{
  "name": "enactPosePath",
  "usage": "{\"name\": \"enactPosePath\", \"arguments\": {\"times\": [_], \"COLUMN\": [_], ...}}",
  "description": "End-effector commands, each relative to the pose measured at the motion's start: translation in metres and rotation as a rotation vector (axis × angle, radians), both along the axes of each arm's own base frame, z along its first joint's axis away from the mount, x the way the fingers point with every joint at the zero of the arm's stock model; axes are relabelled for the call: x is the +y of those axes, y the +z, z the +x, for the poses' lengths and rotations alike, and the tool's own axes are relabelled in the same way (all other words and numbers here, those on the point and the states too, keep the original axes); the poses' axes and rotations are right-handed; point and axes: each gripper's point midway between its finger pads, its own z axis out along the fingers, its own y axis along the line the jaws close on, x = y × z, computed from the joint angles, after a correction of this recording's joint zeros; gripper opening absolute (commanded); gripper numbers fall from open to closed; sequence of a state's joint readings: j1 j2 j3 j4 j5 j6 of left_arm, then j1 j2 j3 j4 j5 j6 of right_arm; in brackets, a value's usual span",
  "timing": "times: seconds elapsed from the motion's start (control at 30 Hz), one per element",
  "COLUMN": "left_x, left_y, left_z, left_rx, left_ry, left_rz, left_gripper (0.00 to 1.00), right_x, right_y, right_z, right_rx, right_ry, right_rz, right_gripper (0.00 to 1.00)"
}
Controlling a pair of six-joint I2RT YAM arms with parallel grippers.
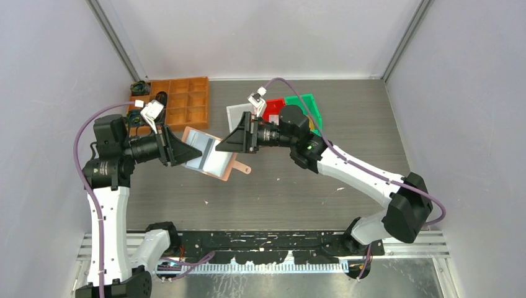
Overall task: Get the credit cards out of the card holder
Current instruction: Remove the credit card from the card holder.
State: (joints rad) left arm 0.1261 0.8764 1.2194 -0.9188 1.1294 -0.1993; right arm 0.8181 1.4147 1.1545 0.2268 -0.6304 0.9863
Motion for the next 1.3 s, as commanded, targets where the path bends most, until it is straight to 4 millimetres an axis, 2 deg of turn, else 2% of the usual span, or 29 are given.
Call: {"name": "enactPosePath", "arguments": {"times": [0.0,0.13,0.27,0.37,0.43,0.53,0.6,0.83,0.97,1.27], "left_x": [-0.005,-0.005,-0.006,-0.006,-0.007,-0.008,-0.009,-0.012,-0.014,-0.003], "left_y": [0.016,0.017,0.021,0.022,0.022,0.023,0.023,0.028,0.031,0.009], "left_z": [-0.008,-0.007,-0.005,-0.005,-0.006,-0.009,-0.01,-0.016,-0.02,-0.006], "left_rx": [-0.077,-0.075,-0.067,-0.062,-0.058,-0.054,-0.05,-0.03,-0.013,-0.046], "left_ry": [-0.051,-0.049,-0.045,-0.047,-0.051,-0.063,-0.07,-0.108,-0.135,-0.01], "left_rz": [-0.019,-0.025,-0.044,-0.052,-0.056,-0.065,-0.07,-0.102,-0.129,-0.026], "left_gripper": [0.0,0.0,0.0,0.03,0.1,0.24,0.34,0.42,0.58,0.55], "right_x": [0.008,0.012,0.027,0.032,0.032,0.031,0.03,0.024,0.023,0.019], "right_y": [0.034,0.028,0.011,0.004,0.002,0.001,0.002,-0.008,-0.01,0.012], "right_z": [-0.013,-0.012,-0.018,-0.019,-0.017,-0.015,-0.016,-0.014,-0.013,-0.019], "right_rx": [-0.017,0.021,0.053,0.072,0.08,0.086,0.083,0.089,0.103,0.092], "right_ry": [0.051,0.04,0.055,0.051,0.041,0.026,0.021,-0.002,-0.006,0.014], "right_rz": [0.147,0.143,0.097,0.084,0.088,0.091,0.101,0.099,0.107,0.15], "right_gripper": [0.81,0.57,0.52,0.4,0.27,0.16,0.15,0.1,0.07,0.02]}}
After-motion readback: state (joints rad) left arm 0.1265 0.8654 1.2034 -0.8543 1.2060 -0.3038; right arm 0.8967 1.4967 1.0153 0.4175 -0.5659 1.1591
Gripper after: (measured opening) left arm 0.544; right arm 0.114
